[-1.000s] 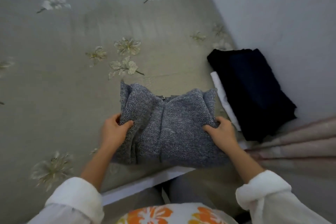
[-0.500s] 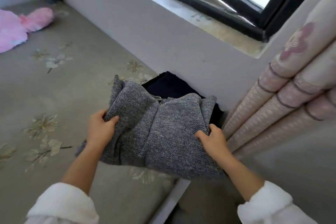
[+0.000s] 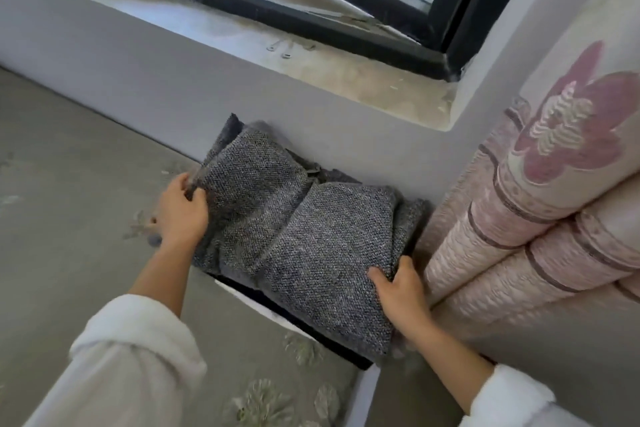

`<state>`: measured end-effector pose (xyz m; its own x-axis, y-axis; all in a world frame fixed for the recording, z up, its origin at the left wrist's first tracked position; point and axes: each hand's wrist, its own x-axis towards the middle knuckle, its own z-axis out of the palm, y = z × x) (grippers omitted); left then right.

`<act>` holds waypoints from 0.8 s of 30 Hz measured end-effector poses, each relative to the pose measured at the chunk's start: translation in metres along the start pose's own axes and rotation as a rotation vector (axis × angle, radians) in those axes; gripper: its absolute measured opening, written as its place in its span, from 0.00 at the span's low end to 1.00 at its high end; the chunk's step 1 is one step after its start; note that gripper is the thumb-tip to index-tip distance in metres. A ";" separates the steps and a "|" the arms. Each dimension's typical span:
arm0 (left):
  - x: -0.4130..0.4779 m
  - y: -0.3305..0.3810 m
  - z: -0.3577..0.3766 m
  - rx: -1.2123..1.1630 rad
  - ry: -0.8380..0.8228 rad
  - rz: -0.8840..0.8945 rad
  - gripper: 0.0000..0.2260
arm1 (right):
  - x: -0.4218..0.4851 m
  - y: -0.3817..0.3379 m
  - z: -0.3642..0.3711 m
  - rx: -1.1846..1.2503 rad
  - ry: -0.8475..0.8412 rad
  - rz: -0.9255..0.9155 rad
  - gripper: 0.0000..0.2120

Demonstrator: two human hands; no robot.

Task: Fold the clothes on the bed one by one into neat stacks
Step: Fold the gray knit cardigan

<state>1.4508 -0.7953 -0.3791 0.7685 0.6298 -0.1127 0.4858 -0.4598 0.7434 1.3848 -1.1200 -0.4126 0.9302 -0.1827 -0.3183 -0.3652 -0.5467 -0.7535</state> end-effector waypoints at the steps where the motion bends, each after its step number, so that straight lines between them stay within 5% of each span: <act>1: -0.003 -0.008 0.016 0.066 -0.094 0.010 0.22 | 0.007 0.008 0.004 -0.053 0.006 0.048 0.10; 4: -0.033 -0.033 0.065 0.247 -0.479 0.000 0.28 | 0.021 0.027 0.012 -0.181 -0.054 0.198 0.12; 6: -0.055 -0.047 0.090 0.355 -0.564 -0.015 0.29 | 0.026 0.031 0.019 -0.264 -0.054 0.182 0.19; 9: -0.070 -0.050 0.108 0.442 -0.426 0.079 0.29 | 0.028 0.023 0.035 -0.481 -0.041 -0.155 0.34; 11: -0.067 -0.047 0.113 0.487 -0.385 0.180 0.28 | 0.032 0.015 0.049 -0.532 -0.174 -0.332 0.40; 16: -0.056 -0.056 0.114 0.640 -0.515 0.066 0.32 | 0.044 0.030 0.069 -0.761 -0.522 -0.168 0.51; 20: -0.067 -0.058 0.115 0.817 -0.503 0.106 0.32 | 0.042 0.048 0.062 -0.793 -0.573 -0.147 0.50; 24: -0.037 -0.031 0.119 0.834 -0.318 0.224 0.25 | 0.060 0.030 0.055 -0.710 -0.320 -0.271 0.38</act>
<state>1.4566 -0.8793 -0.4768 0.8992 0.3268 -0.2909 0.3601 -0.9305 0.0675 1.4281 -1.1025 -0.4856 0.8884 0.2126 -0.4068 0.0803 -0.9446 -0.3184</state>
